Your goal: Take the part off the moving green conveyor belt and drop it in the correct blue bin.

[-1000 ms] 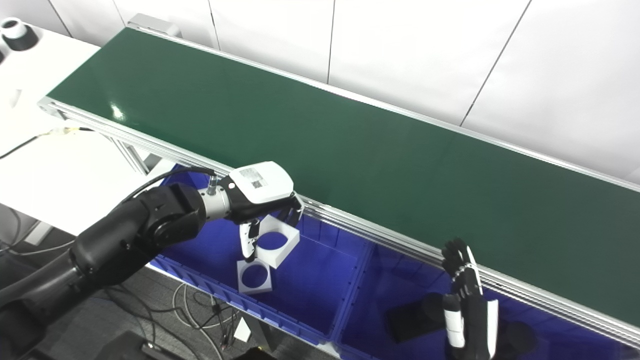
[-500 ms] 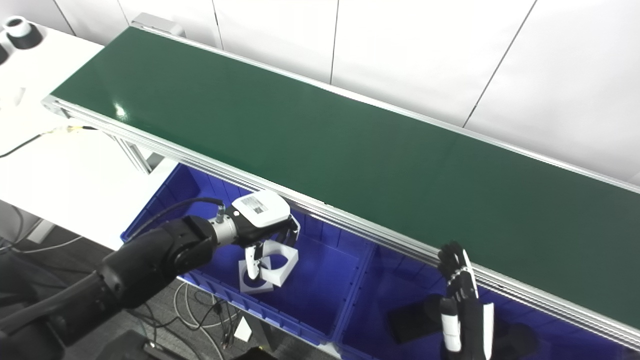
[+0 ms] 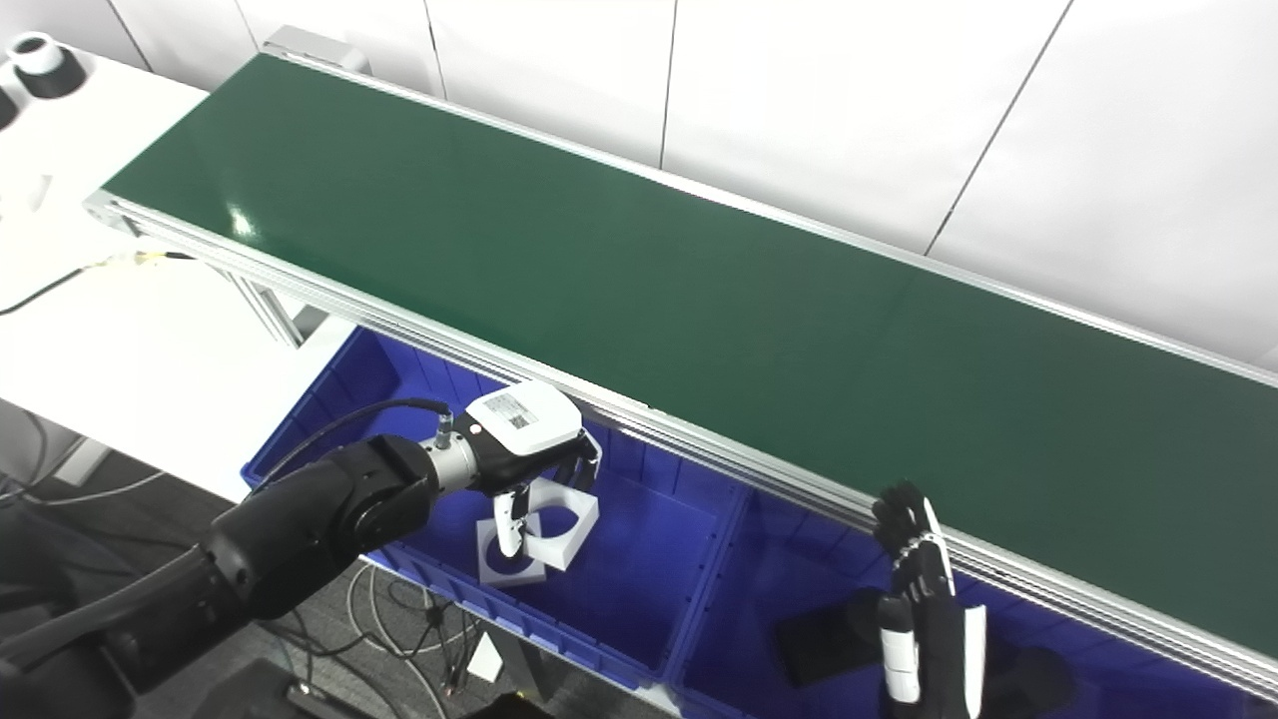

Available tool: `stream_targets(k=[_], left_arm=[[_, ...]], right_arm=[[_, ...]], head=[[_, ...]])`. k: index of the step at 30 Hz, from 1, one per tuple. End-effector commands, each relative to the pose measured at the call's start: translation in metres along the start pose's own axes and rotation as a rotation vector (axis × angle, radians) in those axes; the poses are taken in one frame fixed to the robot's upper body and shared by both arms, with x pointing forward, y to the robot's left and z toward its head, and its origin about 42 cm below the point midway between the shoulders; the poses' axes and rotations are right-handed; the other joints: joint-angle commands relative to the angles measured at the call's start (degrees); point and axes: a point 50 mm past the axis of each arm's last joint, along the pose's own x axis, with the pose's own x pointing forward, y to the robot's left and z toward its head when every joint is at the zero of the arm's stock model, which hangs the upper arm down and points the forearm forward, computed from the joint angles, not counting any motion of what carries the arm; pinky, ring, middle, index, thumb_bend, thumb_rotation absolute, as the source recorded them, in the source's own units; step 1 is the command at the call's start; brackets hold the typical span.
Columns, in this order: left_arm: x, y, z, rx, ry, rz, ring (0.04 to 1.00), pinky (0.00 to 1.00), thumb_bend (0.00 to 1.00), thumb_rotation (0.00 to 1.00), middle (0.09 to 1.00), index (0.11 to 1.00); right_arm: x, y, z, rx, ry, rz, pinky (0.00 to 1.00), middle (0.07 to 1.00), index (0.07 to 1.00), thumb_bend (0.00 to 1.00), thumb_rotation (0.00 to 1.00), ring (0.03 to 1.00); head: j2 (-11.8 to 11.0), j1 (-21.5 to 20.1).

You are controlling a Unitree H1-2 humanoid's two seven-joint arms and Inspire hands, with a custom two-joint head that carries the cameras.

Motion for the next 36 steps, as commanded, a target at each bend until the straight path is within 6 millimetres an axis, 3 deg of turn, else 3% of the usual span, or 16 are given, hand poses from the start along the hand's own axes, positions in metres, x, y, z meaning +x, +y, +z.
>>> stream_targets(k=[1, 4, 5, 8, 10, 14, 26, 30, 36], left_arm=[[0.004, 0.014, 0.002, -0.013, -0.007, 0.072, 0.302, 0.22, 0.52, 0.00, 0.423, 0.528], [0.003, 0.014, 0.002, -0.034, -0.013, 0.065, 0.377, 0.28, 0.52, 0.00, 0.456, 0.520], [0.003, 0.014, 0.002, -0.037, -0.019, 0.053, 0.426, 0.33, 0.76, 0.10, 0.511, 0.554], [0.000, 0.015, 0.001, -0.047, -0.035, 0.020, 0.495, 0.40, 0.95, 0.24, 0.587, 0.614], [0.000, 0.014, -0.001, -0.055, -0.057, 0.021, 0.590, 0.48, 0.99, 0.35, 0.647, 0.658], [0.000, 0.014, -0.004, -0.058, -0.073, 0.011, 0.688, 0.59, 1.00, 0.48, 0.714, 0.709], [-0.001, 0.014, -0.003, -0.063, -0.099, 0.012, 0.681, 0.58, 1.00, 0.50, 0.708, 0.714], [-0.004, 0.017, 0.004, -0.166, -0.123, 0.035, 0.675, 0.57, 1.00, 0.46, 0.698, 0.690], [-0.015, 0.025, 0.036, -0.439, -0.238, 0.111, 0.651, 0.54, 1.00, 0.40, 0.691, 0.679]], right_arm=[[0.003, 0.000, 0.009, -0.001, -0.061, -0.007, 0.88, 0.893, 0.915, 0.84, 0.93, 0.881], [0.002, 0.000, 0.008, -0.002, -0.059, -0.007, 0.88, 0.893, 0.917, 0.83, 0.93, 0.885], [0.002, 0.000, 0.008, -0.002, -0.059, -0.007, 0.88, 0.893, 0.916, 0.83, 0.93, 0.885], [0.001, 0.001, 0.008, 0.001, -0.059, -0.007, 0.87, 0.892, 0.914, 0.83, 0.93, 0.884], [0.001, 0.001, 0.008, -0.001, -0.058, -0.007, 0.87, 0.892, 0.914, 0.83, 0.93, 0.885], [0.002, 0.001, 0.008, -0.002, -0.058, -0.011, 0.88, 0.890, 0.913, 0.83, 0.93, 0.881], [0.002, 0.001, 0.008, -0.005, -0.056, -0.007, 0.88, 0.890, 0.916, 0.83, 0.94, 0.885], [0.002, 0.001, 0.008, -0.003, -0.058, -0.005, 0.87, 0.890, 0.914, 0.82, 0.93, 0.883], [0.002, -0.001, 0.008, -0.005, -0.057, -0.007, 0.87, 0.895, 0.915, 0.81, 0.93, 0.888]], head=[[-0.10, -0.06], [-0.25, -0.09], [-0.39, -0.07], [-0.40, -0.17], [-0.32, -0.28], [-0.41, -0.35], [-0.44, -0.71], [-0.19, -0.68], [0.09, -0.20]])
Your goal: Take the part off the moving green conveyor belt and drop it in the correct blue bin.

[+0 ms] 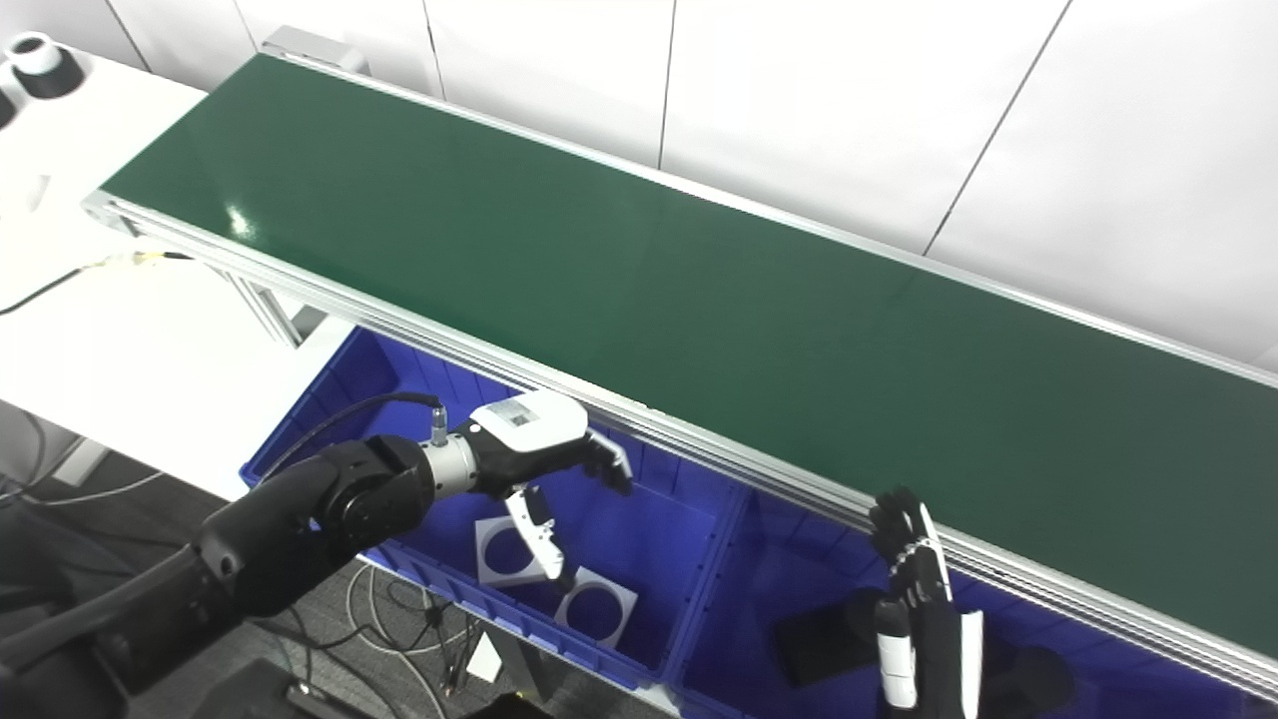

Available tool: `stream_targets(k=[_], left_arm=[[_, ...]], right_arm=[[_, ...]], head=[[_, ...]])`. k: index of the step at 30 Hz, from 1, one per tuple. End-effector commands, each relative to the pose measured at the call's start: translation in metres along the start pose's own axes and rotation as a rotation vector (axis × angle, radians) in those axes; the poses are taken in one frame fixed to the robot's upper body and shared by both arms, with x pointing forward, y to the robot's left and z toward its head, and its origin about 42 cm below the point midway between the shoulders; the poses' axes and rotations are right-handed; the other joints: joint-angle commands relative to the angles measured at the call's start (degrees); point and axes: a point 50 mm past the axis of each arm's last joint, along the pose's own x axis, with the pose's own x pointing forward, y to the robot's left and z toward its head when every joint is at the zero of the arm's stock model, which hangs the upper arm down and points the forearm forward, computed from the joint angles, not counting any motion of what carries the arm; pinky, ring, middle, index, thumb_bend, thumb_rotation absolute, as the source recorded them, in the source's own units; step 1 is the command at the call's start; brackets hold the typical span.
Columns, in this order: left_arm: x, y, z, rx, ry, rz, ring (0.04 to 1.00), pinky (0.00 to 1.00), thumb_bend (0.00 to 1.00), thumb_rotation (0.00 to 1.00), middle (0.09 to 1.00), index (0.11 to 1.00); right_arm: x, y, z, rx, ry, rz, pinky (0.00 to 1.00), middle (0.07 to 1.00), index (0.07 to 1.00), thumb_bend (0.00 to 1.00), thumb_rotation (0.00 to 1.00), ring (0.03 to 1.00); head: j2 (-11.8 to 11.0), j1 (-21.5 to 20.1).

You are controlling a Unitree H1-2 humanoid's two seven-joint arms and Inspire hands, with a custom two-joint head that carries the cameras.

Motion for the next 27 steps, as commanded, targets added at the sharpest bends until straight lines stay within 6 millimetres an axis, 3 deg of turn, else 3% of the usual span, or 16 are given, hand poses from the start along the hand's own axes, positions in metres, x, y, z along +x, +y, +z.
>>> stream_targets(k=[1, 7, 10, 13, 14, 17, 18, 19, 20, 23, 27], left_arm=[[-0.001, 0.005, 0.017, -0.113, -0.054, 0.051, 0.657, 0.54, 1.00, 0.40, 0.694, 0.680], [-0.003, -0.009, 0.047, -0.370, -0.113, 0.116, 0.718, 0.63, 1.00, 0.42, 0.726, 0.695], [-0.006, -0.018, 0.058, -0.478, -0.120, 0.161, 0.717, 0.63, 1.00, 0.49, 0.735, 0.700], [-0.010, -0.030, 0.067, -0.609, -0.161, 0.238, 0.718, 0.63, 1.00, 0.49, 0.728, 0.688], [-0.012, -0.034, 0.067, -0.645, -0.168, 0.267, 0.717, 0.63, 1.00, 0.49, 0.720, 0.678], [-0.016, -0.046, 0.062, -0.698, -0.185, 0.350, 0.720, 0.64, 1.00, 0.52, 0.717, 0.681], [-0.016, -0.050, 0.058, -0.702, -0.183, 0.369, 0.724, 0.64, 1.00, 0.56, 0.727, 0.697], [-0.016, -0.053, 0.053, -0.703, -0.181, 0.383, 0.732, 0.65, 1.00, 0.58, 0.734, 0.707], [-0.016, -0.056, 0.049, -0.705, -0.179, 0.393, 0.749, 0.68, 1.00, 0.59, 0.749, 0.721], [-0.016, -0.064, 0.035, -0.720, -0.184, 0.419, 0.776, 0.71, 0.99, 0.58, 0.770, 0.739], [-0.013, -0.079, 0.023, -0.799, -0.163, 0.418, 0.806, 0.76, 0.99, 0.56, 0.797, 0.783]], right_arm=[[0.006, -0.002, 0.009, 0.003, -0.065, -0.005, 0.87, 0.893, 0.914, 0.82, 0.93, 0.886], [0.007, -0.006, 0.006, 0.001, -0.055, 0.004, 0.88, 0.892, 0.918, 0.82, 0.93, 0.889], [0.008, -0.004, 0.004, -0.001, -0.049, 0.009, 0.87, 0.893, 0.917, 0.80, 0.93, 0.886], [0.008, 0.002, 0.003, -0.008, -0.043, 0.011, 0.87, 0.892, 0.913, 0.81, 0.93, 0.891], [0.008, 0.006, 0.002, -0.007, -0.042, 0.012, 0.87, 0.893, 0.912, 0.80, 0.93, 0.893], [0.011, 0.023, 0.001, 0.001, -0.036, 0.017, 0.85, 0.886, 0.904, 0.83, 0.91, 0.879], [0.011, 0.028, 0.000, -0.003, -0.034, 0.018, 0.85, 0.881, 0.900, 0.84, 0.91, 0.875], [0.012, 0.033, 0.000, -0.008, -0.032, 0.021, 0.85, 0.881, 0.899, 0.85, 0.92, 0.874], [0.012, 0.038, -0.001, -0.010, -0.030, 0.023, 0.86, 0.883, 0.897, 0.85, 0.92, 0.876], [0.013, 0.050, -0.003, -0.014, -0.022, 0.028, 0.87, 0.887, 0.895, 0.85, 0.92, 0.882], [0.014, 0.061, -0.006, -0.010, -0.013, 0.028, 0.89, 0.892, 0.890, 0.85, 0.92, 0.892]], head=[[-0.05, 0.33], [-0.37, 0.71], [-0.54, -4.40], [-0.62, -8.60], [-0.84, -12.97], [-1.41, -21.75], [-1.41, -21.75], [-2.03, -24.93], [-2.03, -24.93], [-3.51, -30.51], [-4.53, -32.69]])
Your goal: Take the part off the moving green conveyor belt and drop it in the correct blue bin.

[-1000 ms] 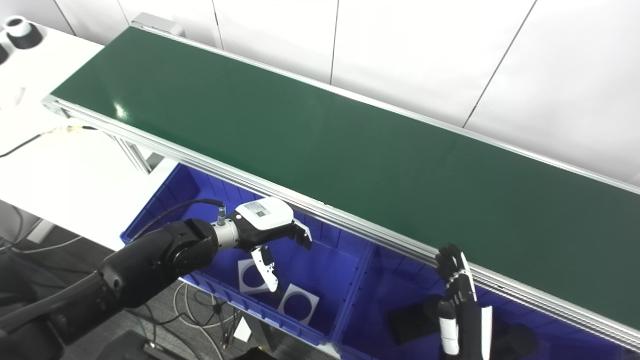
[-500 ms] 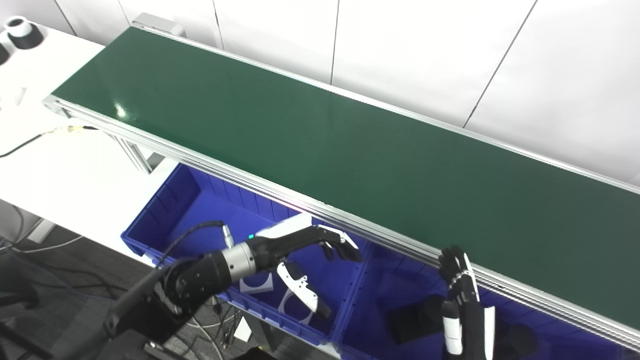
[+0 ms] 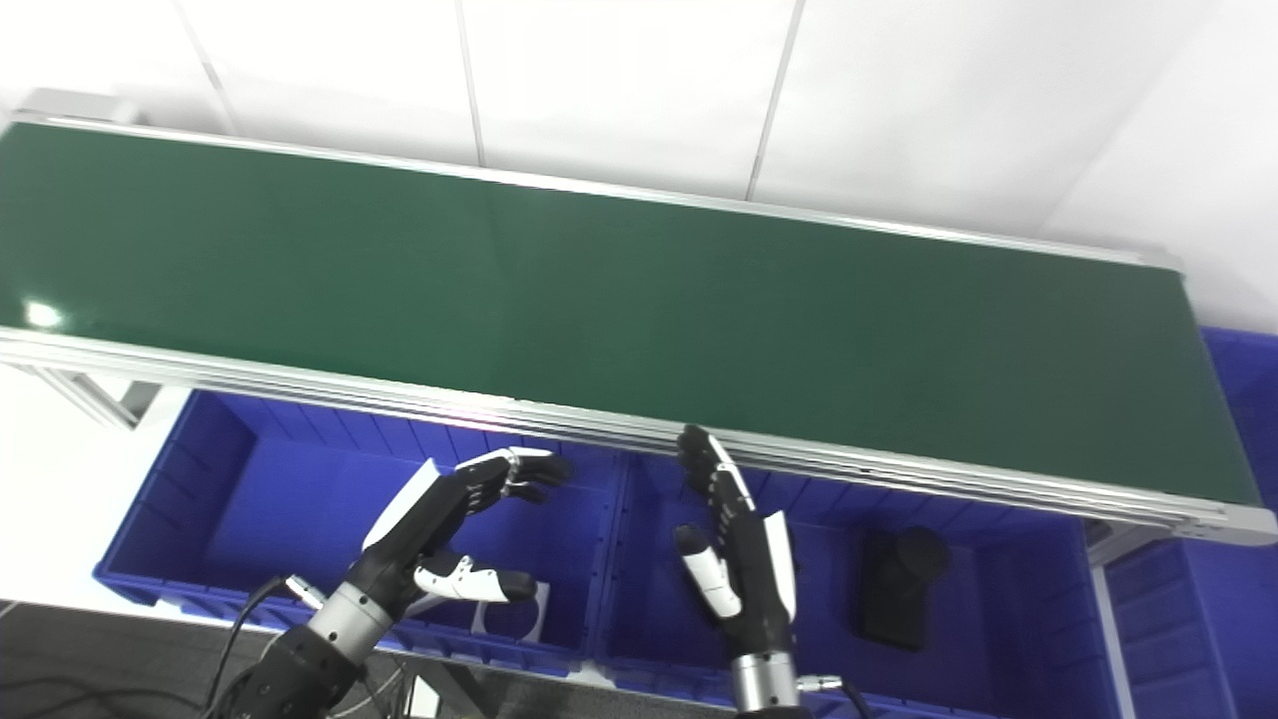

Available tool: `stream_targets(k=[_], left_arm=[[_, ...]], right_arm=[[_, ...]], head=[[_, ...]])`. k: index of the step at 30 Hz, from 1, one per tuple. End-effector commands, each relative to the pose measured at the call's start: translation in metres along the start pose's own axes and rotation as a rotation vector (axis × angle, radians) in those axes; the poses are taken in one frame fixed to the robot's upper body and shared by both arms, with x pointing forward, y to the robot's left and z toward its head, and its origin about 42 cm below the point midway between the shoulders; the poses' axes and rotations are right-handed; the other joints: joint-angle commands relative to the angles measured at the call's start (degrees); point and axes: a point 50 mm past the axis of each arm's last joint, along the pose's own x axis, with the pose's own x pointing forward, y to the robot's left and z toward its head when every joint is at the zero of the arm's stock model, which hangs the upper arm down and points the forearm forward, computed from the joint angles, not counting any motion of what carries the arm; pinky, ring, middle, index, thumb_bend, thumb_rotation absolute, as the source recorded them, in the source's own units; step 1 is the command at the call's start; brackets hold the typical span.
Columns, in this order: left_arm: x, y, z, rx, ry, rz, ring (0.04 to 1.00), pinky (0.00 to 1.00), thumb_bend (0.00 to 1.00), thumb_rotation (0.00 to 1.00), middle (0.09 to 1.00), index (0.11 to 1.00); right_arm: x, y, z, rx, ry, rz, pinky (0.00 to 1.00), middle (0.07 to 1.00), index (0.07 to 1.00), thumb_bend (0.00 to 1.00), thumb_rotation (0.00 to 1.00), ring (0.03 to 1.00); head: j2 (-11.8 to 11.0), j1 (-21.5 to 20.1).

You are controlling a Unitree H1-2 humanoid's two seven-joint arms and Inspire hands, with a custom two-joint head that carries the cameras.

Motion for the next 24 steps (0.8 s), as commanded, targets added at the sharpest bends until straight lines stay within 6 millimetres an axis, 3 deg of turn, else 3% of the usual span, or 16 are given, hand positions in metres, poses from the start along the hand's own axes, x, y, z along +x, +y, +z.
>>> stream_targets(k=[1, 5, 9, 17, 20, 24], left_arm=[[0.005, -0.001, -0.002, -0.053, -0.046, 0.019, 0.817, 0.76, 0.99, 0.55, 0.804, 0.797], [0.003, -0.004, -0.016, -0.052, -0.003, 0.021, 0.855, 0.72, 0.97, 0.57, 0.841, 0.830], [0.003, -0.010, -0.024, -0.041, 0.026, 0.010, 0.871, 0.83, 0.96, 0.57, 0.859, 0.835], [0.008, -0.028, -0.029, -0.014, 0.043, -0.004, 0.848, 0.80, 0.94, 0.56, 0.856, 0.836], [0.010, -0.034, -0.027, -0.002, 0.038, -0.005, 0.850, 0.80, 0.95, 0.56, 0.860, 0.840], [0.012, -0.038, -0.028, 0.007, 0.037, 0.000, 0.851, 0.80, 0.96, 0.56, 0.864, 0.847]], right_arm=[[0.010, 0.008, 0.011, 0.017, -0.070, -0.014, 0.89, 0.893, 0.890, 0.85, 0.91, 0.894], [0.010, 0.012, 0.008, 0.002, -0.062, -0.013, 0.89, 0.897, 0.891, 0.83, 0.91, 0.896], [0.007, 0.011, 0.005, -0.003, -0.051, -0.017, 0.89, 0.895, 0.887, 0.83, 0.91, 0.893], [0.001, -0.002, -0.002, -0.004, -0.029, -0.026, 0.91, 0.901, 0.896, 0.81, 0.91, 0.907], [0.001, -0.008, -0.004, -0.004, -0.020, -0.022, 0.92, 0.902, 0.902, 0.81, 0.91, 0.908], [0.001, -0.012, -0.006, -0.008, -0.016, -0.018, 0.90, 0.900, 0.908, 0.80, 0.92, 0.898]], head=[[-0.93, -0.81], [-2.21, -0.14], [-3.12, 1.63], [-4.79, 5.55], [-4.94, 8.94], [-5.27, 8.05]])
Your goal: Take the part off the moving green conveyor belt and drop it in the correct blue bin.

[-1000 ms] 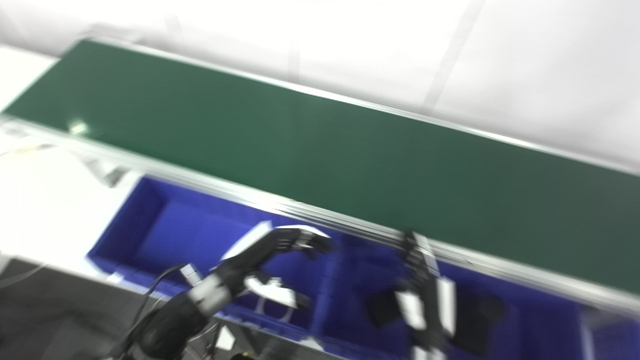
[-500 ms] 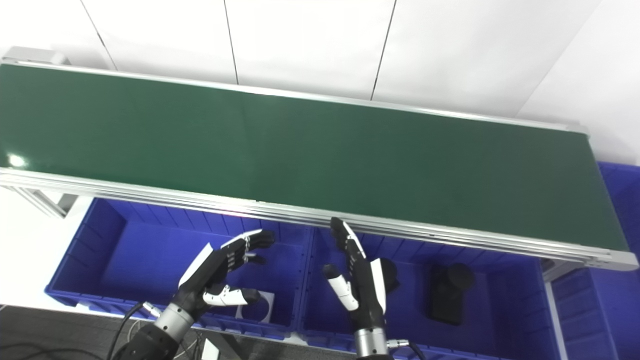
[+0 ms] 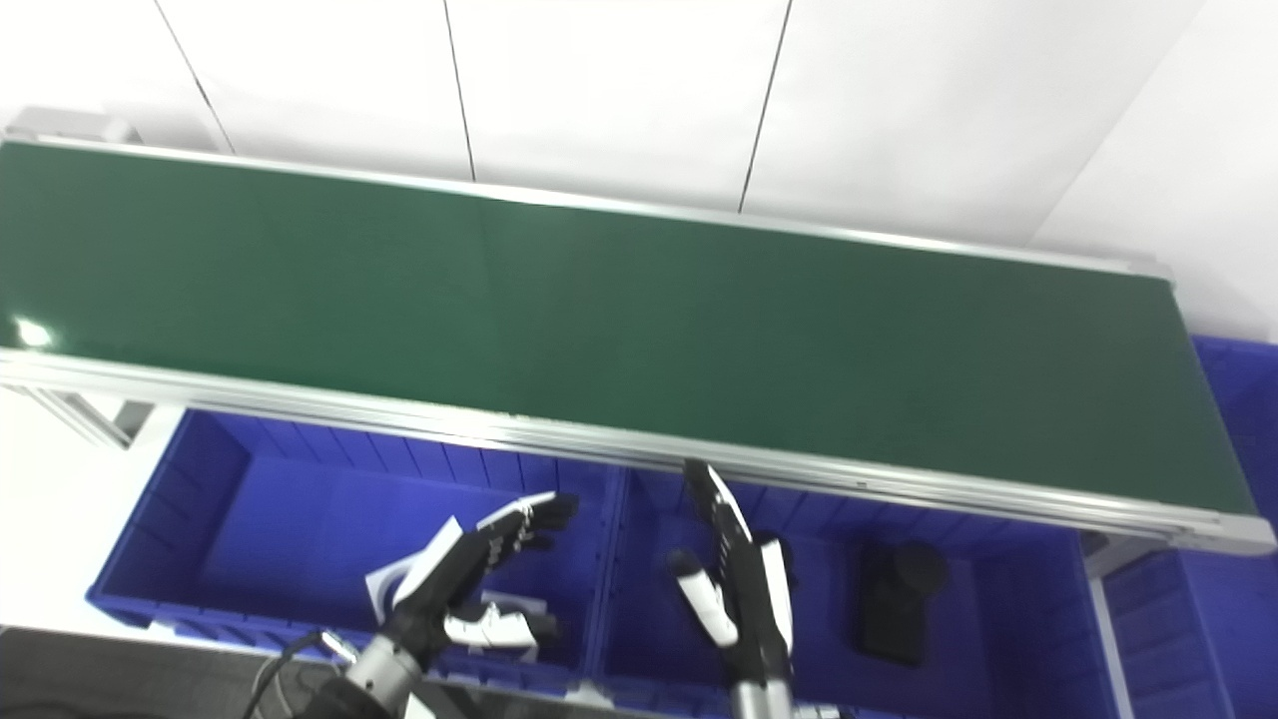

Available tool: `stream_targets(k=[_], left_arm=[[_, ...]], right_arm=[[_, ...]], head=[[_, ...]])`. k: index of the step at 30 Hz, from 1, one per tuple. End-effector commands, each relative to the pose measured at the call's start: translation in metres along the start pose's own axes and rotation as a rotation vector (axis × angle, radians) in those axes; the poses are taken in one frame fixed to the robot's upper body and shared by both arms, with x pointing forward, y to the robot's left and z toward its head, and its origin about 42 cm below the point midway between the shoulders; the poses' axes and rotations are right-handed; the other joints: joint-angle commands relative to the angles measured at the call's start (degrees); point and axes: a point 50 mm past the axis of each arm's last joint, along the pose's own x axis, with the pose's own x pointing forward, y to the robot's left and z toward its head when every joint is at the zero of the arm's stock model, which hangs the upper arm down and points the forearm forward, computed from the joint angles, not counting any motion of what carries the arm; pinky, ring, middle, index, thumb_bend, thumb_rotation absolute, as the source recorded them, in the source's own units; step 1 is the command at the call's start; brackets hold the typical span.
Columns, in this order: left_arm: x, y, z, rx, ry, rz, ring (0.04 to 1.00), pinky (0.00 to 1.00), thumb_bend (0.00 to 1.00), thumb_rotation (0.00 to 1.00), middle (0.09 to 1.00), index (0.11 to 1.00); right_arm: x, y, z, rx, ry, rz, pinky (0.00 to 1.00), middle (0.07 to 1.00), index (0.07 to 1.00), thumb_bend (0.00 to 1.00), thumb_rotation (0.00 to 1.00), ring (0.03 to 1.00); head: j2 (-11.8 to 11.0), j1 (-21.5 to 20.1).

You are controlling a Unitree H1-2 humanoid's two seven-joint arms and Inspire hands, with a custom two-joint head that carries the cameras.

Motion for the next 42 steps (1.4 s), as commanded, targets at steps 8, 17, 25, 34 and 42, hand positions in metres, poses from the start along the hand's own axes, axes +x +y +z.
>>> stream_targets(k=[8, 17, 25, 34, 42], left_arm=[[0.006, 0.008, 0.004, -0.006, -0.051, 0.023, 0.870, 0.82, 0.95, 0.57, 0.883, 0.866], [-0.008, 0.029, -0.002, -0.027, -0.029, 0.016, 0.915, 0.89, 0.96, 0.59, 0.910, 0.899], [-0.009, 0.029, 0.001, -0.025, -0.038, 0.006, 0.903, 0.87, 0.94, 0.58, 0.899, 0.897], [-0.008, 0.026, 0.002, -0.020, -0.044, 0.007, 0.879, 0.84, 0.93, 0.56, 0.887, 0.882], [-0.005, 0.019, 0.005, -0.043, -0.054, 0.002, 0.883, 0.84, 0.93, 0.53, 0.894, 0.883]], right_arm=[[0.010, 0.011, 0.006, 0.010, -0.051, 0.008, 0.88, 0.890, 0.893, 0.83, 0.90, 0.889], [0.016, 0.037, 0.007, 0.002, -0.054, 0.015, 0.85, 0.890, 0.881, 0.87, 0.88, 0.879], [0.016, 0.037, 0.009, 0.007, -0.061, 0.008, 0.87, 0.900, 0.891, 0.86, 0.90, 0.891], [0.013, 0.032, 0.009, 0.008, -0.061, 0.005, 0.89, 0.897, 0.887, 0.87, 0.91, 0.897], [0.011, 0.024, 0.008, 0.006, -0.061, 0.010, 0.89, 0.900, 0.892, 0.86, 0.91, 0.898]], head=[[-1.60, -7.92], [-2.03, -15.88], [-0.84, -13.16], [-0.68, -11.71], [-0.56, -7.82]])
